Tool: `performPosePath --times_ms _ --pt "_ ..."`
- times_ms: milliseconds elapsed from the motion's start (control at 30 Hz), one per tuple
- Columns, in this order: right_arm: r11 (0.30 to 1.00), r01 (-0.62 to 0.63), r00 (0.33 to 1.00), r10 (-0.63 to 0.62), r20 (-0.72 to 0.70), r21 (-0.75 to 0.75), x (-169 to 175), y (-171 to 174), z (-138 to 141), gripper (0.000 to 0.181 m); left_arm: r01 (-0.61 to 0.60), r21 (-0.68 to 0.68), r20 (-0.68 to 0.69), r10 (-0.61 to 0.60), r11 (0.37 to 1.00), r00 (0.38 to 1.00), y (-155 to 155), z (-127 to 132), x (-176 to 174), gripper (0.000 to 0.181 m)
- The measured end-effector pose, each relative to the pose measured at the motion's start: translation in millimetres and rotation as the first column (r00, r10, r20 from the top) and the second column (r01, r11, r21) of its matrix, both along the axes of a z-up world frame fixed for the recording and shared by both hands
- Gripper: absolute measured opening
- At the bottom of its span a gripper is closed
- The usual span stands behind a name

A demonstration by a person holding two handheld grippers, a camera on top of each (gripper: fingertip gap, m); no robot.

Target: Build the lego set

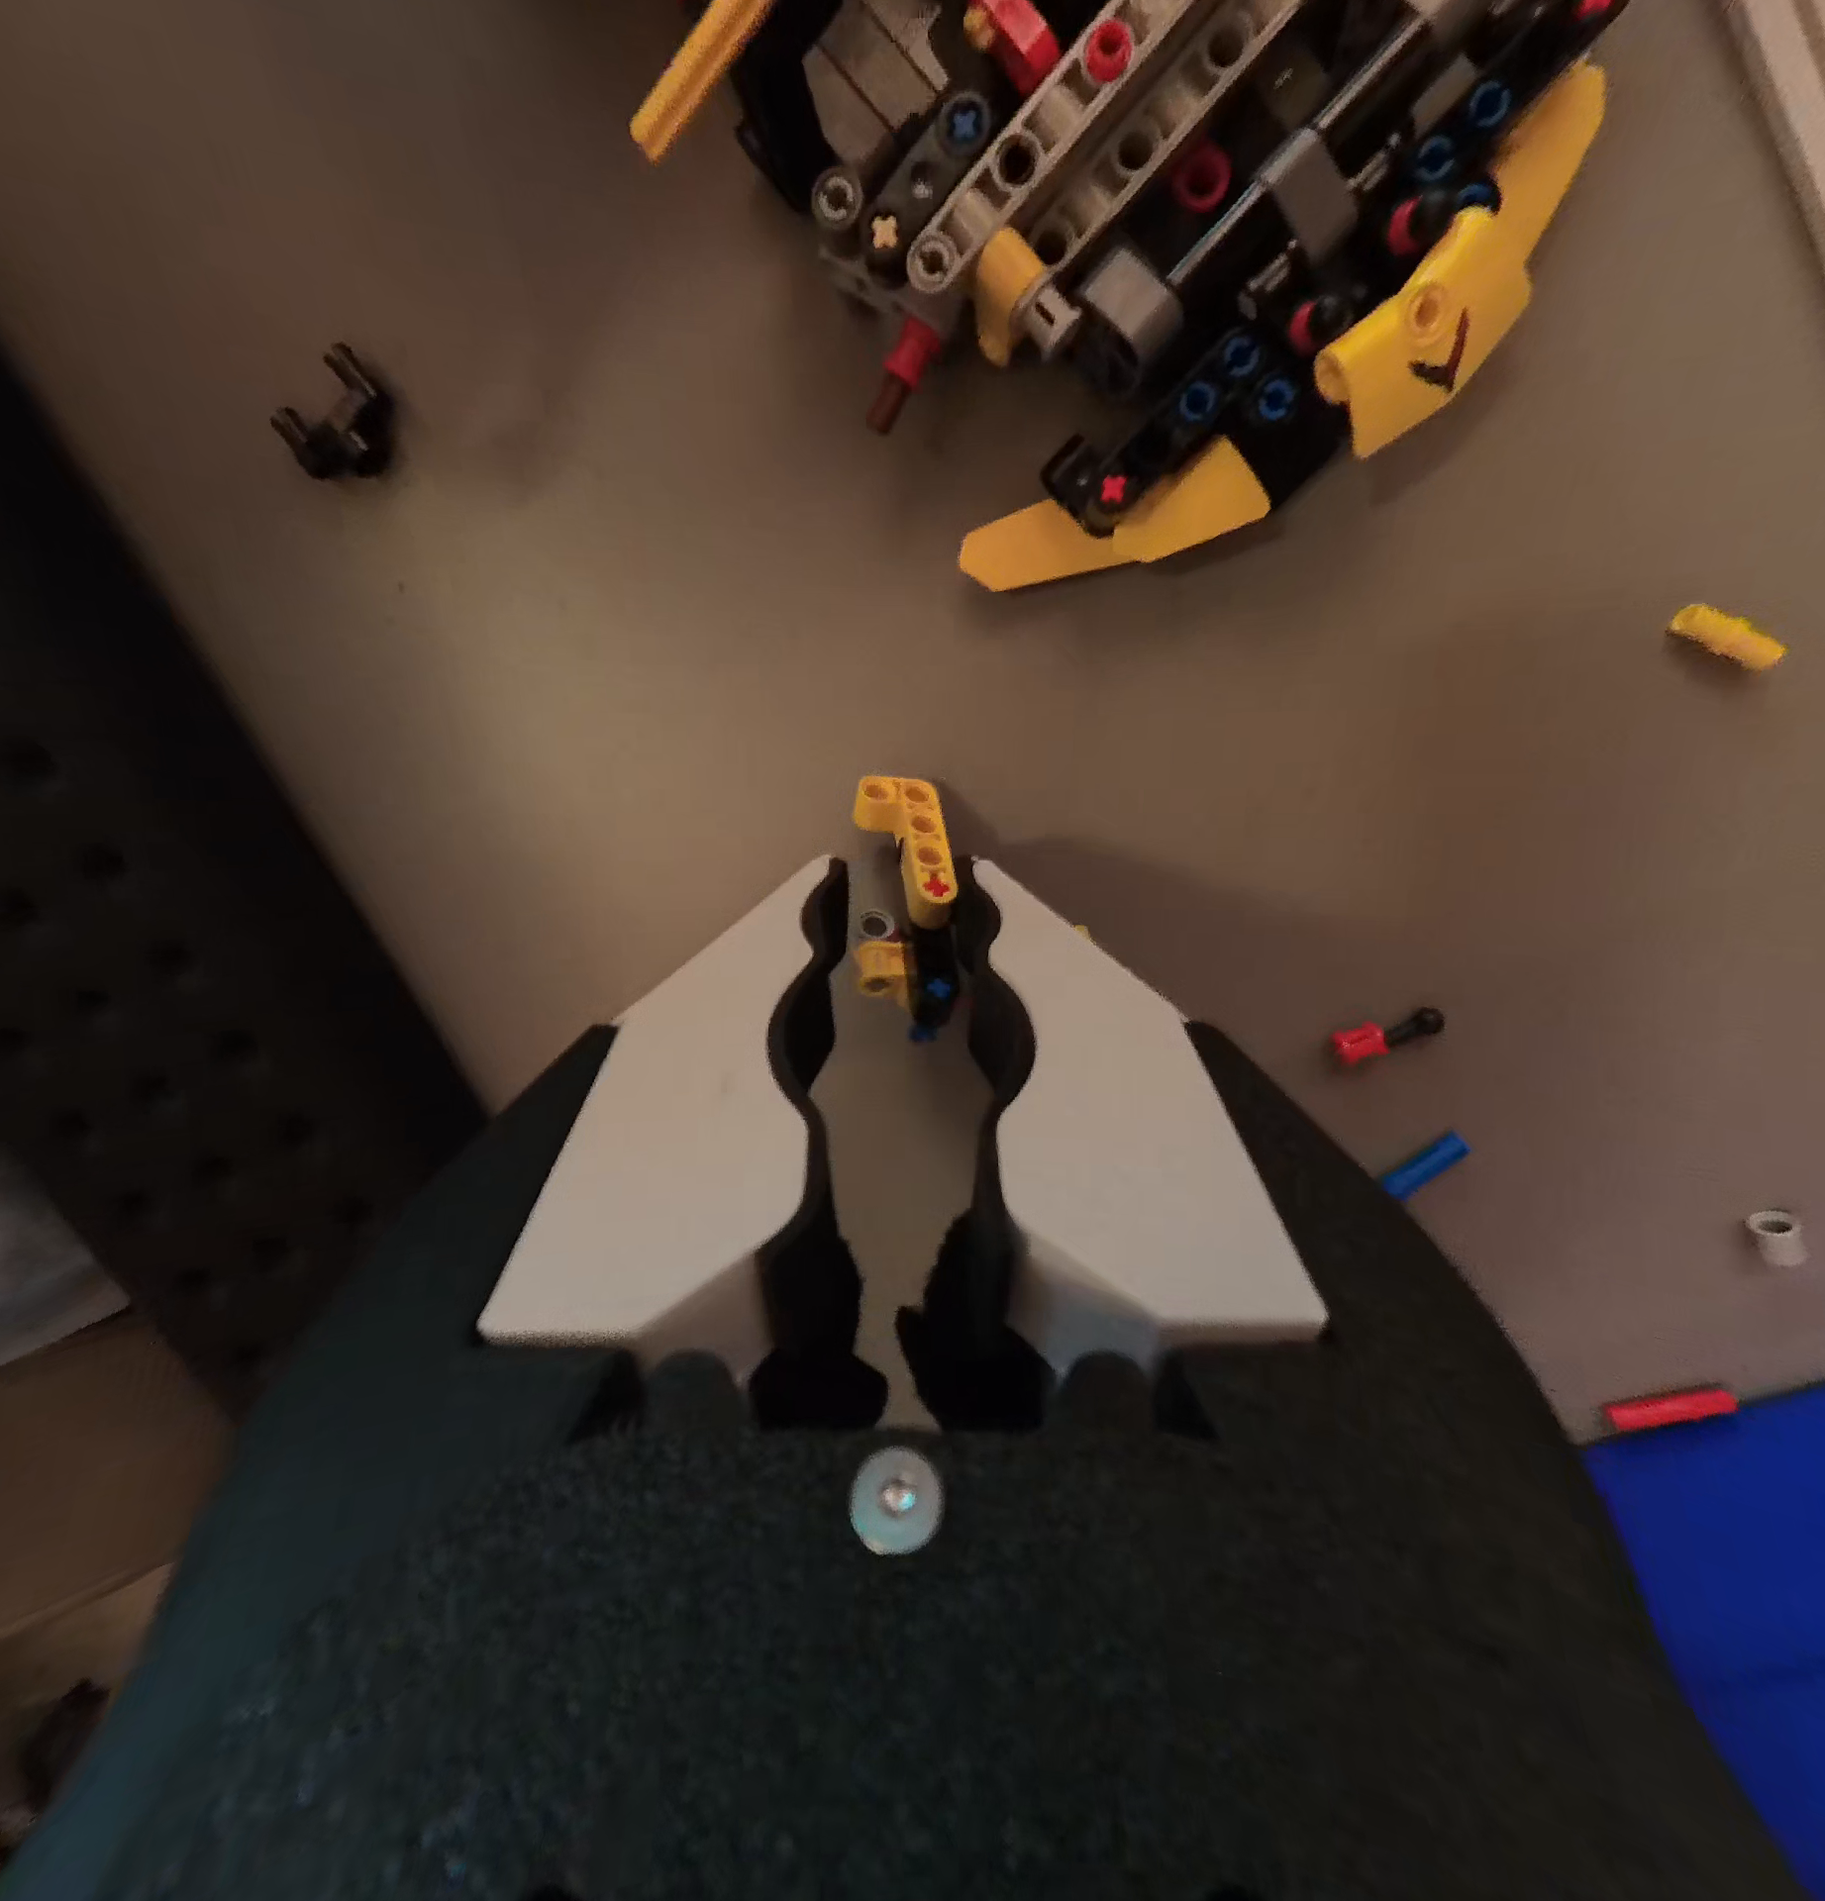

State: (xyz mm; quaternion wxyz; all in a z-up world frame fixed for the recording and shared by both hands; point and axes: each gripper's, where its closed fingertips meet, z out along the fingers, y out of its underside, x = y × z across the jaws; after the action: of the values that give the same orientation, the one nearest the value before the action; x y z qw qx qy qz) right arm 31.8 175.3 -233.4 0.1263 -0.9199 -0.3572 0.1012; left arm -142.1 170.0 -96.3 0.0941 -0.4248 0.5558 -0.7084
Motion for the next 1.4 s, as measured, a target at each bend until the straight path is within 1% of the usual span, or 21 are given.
performPosePath --times_ms 100,267,400,567,667,900,1067,1167,1267,1400 --pt "0.998 0.0 1.0 -0.001 -0.027 -0.058 4 -9 0 0.02 0.003 -0.002 -0.005 -0.003 1.0 1.0 0 -1 1 0.008" --pt "0.988 -0.005 0.999 -0.003 -0.051 -0.153 13 -23 2 0.031 0.007 0.0 -0.005 -0.007 1.0 1.0 -1 -1 0 0.008" --pt "0.968 -0.01 0.999 -0.001 -0.045 -0.249 21 -34 3 0.031 0.013 0.004 -0.009 -0.013 1.0 1.0 -3 -3 0 0.008" --pt "0.945 -0.02 1.0 0.012 -0.027 -0.326 29 -42 3 0.032 0.014 0.006 -0.01 -0.014 1.0 1.0 -3 -3 0 0.008" --pt "0.945 -0.029 0.999 0.033 0.007 -0.325 32 -40 5 0.038 0.014 0.009 -0.009 -0.014 1.0 1.0 -3 -3 -1 0.008" --pt "0.932 -0.051 0.994 0.082 0.071 -0.359 43 -43 8 0.04 0.02 0.012 -0.007 -0.02 1.0 1.0 -4 -2 -2 0.008" --pt "0.931 -0.098 0.98 0.153 0.13 -0.353 54 -43 8 0.039 0.022 0.019 -0.006 -0.022 1.0 1.0 -5 -2 -2 0.008" --pt "0.923 -0.143 0.969 0.205 0.141 -0.358 62 -43 9 0.038 0.022 0.021 -0.006 -0.022 1.0 1.0 -6 -1 -3 0.008" --pt "0.922 -0.167 0.968 0.221 0.119 -0.35 69 -39 11 0.035 0.022 0.024 -0.004 -0.022 0.999 1.0 -6 -1 -3 0.008" --pt "0.925 -0.236 0.951 0.283 0.124 -0.297 84 -34 6 0.022 0.021 0.028 -0.001 -0.021 0.999 1.0 -5 0 -4 0.008"
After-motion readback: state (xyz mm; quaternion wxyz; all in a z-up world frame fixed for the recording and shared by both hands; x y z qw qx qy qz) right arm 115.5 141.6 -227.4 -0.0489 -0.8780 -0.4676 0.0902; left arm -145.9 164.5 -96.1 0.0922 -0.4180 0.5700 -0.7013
